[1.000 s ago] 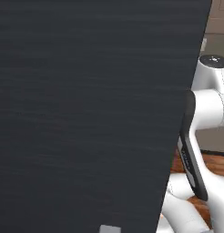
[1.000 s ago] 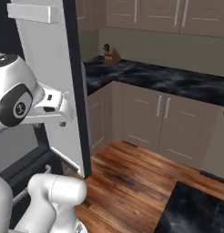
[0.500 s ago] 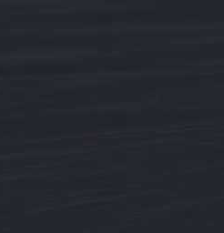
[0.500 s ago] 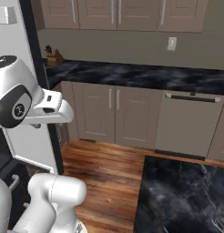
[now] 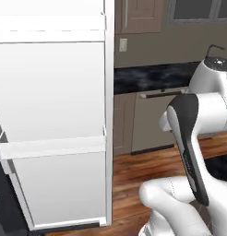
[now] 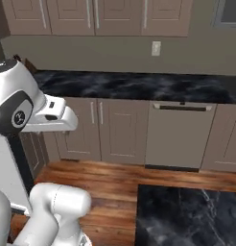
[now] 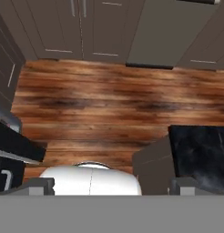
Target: Place the liquor and beer on the top shelf of the fridge to keep them out of children's reach, and place the orange on lower shelves for easy access.
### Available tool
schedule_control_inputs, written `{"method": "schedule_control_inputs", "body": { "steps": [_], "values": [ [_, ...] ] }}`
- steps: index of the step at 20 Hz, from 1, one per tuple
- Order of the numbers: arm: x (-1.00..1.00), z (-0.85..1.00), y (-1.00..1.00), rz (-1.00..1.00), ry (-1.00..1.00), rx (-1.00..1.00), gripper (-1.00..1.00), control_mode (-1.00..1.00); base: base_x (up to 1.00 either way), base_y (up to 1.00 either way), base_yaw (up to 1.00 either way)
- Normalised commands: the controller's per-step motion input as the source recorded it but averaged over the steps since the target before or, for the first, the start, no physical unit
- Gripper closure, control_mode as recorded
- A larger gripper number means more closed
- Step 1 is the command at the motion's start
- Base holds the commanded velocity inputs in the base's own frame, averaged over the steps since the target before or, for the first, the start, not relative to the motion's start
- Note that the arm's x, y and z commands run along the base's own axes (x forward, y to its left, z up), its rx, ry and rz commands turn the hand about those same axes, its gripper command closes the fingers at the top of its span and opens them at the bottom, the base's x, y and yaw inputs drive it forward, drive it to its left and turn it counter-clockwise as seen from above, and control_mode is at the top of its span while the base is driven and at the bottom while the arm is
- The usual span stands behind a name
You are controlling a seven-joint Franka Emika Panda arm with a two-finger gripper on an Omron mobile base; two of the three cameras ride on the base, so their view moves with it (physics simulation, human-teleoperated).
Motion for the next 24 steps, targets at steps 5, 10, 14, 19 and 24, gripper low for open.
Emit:
{"method": "schedule_control_inputs", "body": {
  "steps": [5,10,14,19,24],
  "values": [
    [0.0,0.0,0.0,0.0,0.0,0.0,-1.0,1.0,1.0,-0.01,0.0],
    [0.0,0.0,0.0,0.0,0.0,0.0,-1.0,1.0,1.0,-0.12,0.03],
    [0.0,0.0,0.0,0.0,0.0,0.0,-1.0,1.0,1.0,-0.03,0.17],
    [0.0,0.0,0.0,0.0,0.0,0.0,-1.0,1.0,0.96,0.01,0.45],
    [0.0,0.0,0.0,0.0,0.0,0.0,-1.0,1.0,0.8,0.04,0.67]
  ]
}}
